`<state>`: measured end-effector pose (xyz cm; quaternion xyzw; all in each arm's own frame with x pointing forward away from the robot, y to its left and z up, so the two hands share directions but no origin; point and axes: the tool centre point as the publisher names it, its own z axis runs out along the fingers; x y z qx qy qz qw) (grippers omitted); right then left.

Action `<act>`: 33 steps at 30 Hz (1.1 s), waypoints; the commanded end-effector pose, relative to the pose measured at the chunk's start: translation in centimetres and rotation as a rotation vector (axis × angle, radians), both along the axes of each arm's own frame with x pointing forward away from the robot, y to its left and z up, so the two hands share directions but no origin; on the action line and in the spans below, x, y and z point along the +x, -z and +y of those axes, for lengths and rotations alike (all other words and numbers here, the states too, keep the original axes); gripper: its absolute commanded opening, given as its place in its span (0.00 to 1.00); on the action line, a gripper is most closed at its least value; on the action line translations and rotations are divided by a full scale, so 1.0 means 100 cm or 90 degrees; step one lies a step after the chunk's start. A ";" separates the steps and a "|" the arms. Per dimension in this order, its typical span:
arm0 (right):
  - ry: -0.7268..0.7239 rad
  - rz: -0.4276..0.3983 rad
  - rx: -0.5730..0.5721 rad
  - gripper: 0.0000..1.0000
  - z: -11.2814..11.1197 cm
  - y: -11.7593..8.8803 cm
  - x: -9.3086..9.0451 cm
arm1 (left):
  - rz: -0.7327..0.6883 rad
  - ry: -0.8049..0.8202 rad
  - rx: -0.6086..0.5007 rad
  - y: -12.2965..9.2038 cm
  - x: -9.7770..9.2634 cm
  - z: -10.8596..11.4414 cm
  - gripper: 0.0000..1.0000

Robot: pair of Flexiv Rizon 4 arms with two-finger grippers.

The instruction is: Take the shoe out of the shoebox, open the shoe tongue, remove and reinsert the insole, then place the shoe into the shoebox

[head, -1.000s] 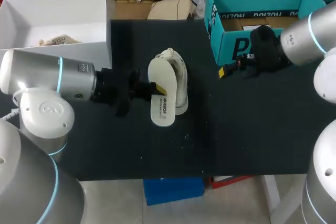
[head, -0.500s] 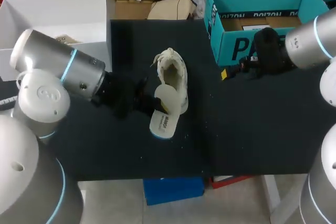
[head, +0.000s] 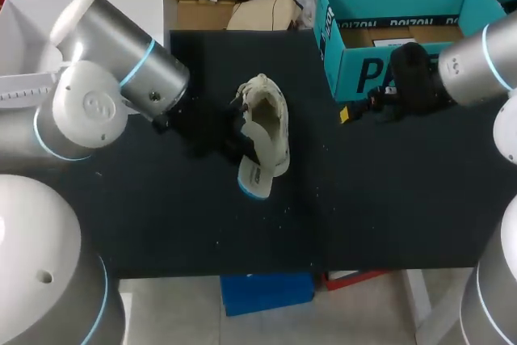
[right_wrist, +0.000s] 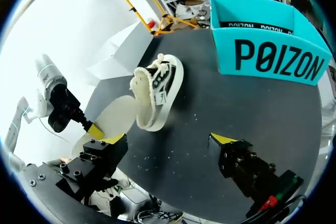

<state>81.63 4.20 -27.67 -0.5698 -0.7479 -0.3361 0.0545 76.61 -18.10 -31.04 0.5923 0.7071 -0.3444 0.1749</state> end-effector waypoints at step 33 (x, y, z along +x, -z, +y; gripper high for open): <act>0.001 0.001 -0.002 1.00 0.001 -0.001 0.000 | 0.000 -0.036 -0.034 0.055 0.126 -0.034 0.00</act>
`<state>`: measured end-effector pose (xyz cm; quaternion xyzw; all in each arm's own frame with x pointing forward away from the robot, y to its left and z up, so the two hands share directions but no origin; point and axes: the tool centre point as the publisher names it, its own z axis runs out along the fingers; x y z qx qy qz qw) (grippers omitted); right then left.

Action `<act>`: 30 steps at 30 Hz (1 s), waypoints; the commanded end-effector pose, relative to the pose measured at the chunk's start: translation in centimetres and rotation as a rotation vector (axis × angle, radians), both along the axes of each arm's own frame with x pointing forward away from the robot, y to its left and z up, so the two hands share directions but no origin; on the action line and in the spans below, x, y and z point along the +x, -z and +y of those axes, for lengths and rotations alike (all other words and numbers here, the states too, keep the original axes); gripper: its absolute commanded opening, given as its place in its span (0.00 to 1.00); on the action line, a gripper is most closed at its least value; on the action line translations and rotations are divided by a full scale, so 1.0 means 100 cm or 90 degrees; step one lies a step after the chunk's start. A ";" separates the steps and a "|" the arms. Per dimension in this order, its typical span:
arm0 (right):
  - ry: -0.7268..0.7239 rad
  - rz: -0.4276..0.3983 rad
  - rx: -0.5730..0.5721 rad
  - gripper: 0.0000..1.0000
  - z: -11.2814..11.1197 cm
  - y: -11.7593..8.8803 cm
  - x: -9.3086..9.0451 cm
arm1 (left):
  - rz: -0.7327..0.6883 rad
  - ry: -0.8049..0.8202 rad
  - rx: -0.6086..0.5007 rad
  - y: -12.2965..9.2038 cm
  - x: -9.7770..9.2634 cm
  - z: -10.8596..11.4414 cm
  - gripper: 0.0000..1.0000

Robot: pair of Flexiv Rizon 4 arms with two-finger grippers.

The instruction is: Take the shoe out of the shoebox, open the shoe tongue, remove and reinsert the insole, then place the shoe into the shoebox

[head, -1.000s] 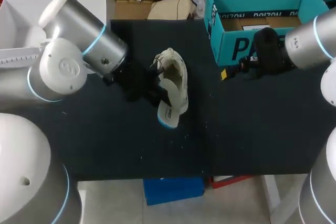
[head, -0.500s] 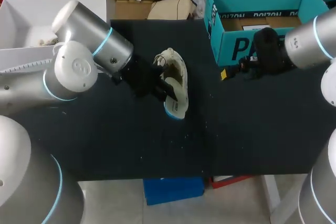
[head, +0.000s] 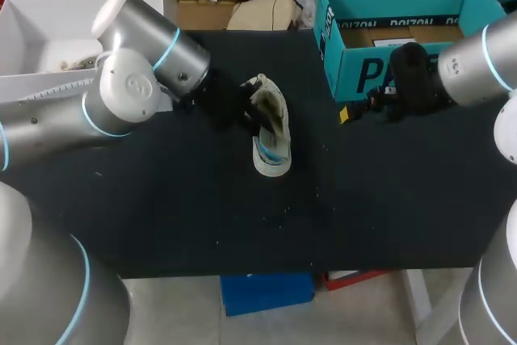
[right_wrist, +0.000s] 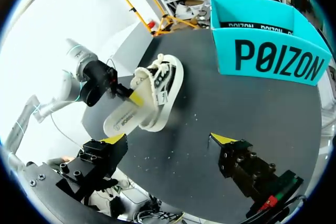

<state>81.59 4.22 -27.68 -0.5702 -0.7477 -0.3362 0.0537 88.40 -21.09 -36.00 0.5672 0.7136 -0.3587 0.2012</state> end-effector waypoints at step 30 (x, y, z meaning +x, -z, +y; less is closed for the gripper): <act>0.000 0.002 -0.002 1.00 0.001 -0.001 0.001 | -0.010 0.107 0.024 -0.031 -0.058 -0.005 0.46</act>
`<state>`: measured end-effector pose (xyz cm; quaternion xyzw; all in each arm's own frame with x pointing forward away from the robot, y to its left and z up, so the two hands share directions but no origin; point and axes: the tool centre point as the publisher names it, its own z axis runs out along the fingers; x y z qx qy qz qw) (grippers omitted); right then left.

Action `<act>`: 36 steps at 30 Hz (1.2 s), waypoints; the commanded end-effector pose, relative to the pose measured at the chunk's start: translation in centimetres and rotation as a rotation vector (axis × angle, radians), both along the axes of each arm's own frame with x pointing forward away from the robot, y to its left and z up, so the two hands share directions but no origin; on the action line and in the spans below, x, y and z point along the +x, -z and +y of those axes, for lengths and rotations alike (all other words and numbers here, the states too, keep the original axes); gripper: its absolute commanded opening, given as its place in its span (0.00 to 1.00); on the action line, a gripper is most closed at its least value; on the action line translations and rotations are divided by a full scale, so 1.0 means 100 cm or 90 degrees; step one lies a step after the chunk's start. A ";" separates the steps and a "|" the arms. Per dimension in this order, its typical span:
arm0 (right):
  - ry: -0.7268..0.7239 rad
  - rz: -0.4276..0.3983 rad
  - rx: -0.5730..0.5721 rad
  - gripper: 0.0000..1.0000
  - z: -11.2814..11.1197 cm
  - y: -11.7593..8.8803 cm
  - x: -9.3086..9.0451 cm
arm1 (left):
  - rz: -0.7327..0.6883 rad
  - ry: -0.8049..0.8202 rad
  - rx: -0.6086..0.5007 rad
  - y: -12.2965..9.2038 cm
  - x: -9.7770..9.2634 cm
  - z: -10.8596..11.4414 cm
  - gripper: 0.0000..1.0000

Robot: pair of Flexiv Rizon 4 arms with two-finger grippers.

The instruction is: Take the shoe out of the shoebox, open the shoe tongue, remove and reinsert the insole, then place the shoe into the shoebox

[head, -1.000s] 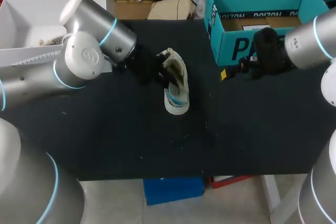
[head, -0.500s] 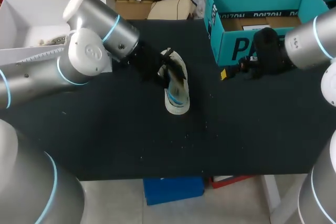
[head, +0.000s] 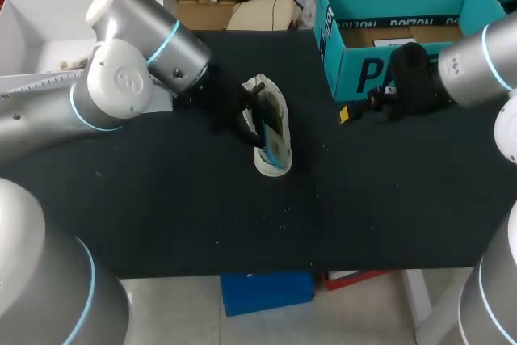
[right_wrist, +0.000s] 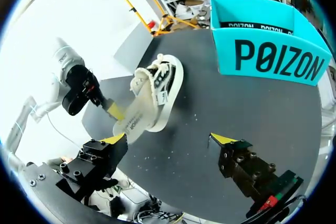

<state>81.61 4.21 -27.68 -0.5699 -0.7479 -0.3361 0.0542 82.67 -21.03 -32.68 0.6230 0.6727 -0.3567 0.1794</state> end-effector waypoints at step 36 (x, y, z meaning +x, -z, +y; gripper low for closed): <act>0.000 0.001 -0.002 1.00 0.001 -0.001 0.000 | -0.039 -0.042 0.087 0.017 0.040 -0.016 0.00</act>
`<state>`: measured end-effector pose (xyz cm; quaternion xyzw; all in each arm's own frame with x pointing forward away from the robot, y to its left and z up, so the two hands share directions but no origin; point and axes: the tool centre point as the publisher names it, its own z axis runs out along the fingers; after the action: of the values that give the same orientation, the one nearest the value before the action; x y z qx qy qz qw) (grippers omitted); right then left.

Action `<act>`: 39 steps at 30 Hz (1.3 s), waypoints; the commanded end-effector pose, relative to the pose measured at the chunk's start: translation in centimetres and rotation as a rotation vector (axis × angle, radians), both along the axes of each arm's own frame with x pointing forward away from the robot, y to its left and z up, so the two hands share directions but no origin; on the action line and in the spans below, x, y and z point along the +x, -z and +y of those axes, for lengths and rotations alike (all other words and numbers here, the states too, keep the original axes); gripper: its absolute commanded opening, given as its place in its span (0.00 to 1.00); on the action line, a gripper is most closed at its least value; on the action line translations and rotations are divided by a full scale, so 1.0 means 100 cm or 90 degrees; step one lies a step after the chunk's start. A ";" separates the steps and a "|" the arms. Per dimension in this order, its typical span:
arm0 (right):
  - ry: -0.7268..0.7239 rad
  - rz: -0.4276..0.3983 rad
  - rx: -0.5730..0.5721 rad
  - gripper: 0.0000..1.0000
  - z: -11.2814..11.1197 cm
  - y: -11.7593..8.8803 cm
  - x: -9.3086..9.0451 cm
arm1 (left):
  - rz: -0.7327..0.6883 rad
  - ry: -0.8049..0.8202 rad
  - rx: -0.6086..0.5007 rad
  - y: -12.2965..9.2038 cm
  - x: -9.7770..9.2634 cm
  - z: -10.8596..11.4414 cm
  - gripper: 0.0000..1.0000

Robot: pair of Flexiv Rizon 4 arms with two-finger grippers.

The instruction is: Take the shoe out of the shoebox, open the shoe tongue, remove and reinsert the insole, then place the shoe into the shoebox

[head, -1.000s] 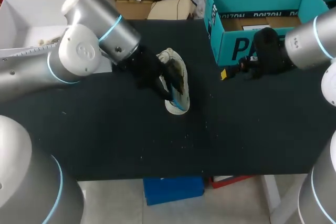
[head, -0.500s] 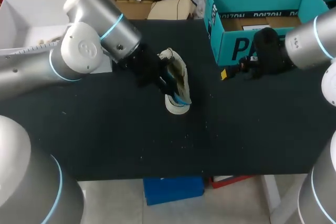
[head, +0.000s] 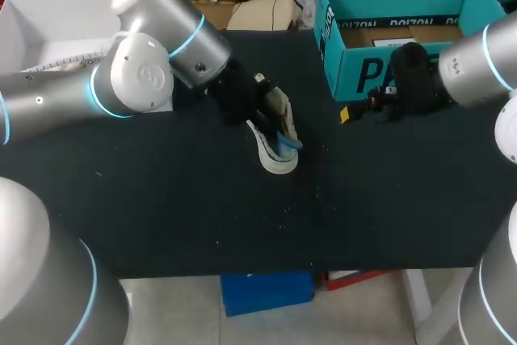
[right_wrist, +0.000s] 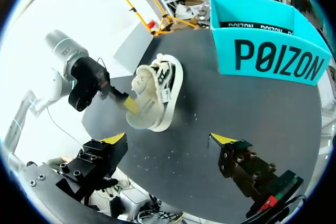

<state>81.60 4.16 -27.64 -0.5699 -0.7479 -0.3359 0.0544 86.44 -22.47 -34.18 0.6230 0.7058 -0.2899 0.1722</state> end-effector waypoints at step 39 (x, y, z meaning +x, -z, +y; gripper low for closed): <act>0.001 0.001 -0.002 1.00 0.001 0.000 0.001 | -0.057 -0.077 0.078 0.031 0.005 0.018 0.00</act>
<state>81.59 4.15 -27.63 -0.5700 -0.7479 -0.3359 0.0544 86.69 -20.71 -36.99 0.6026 0.7479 -0.2131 0.1789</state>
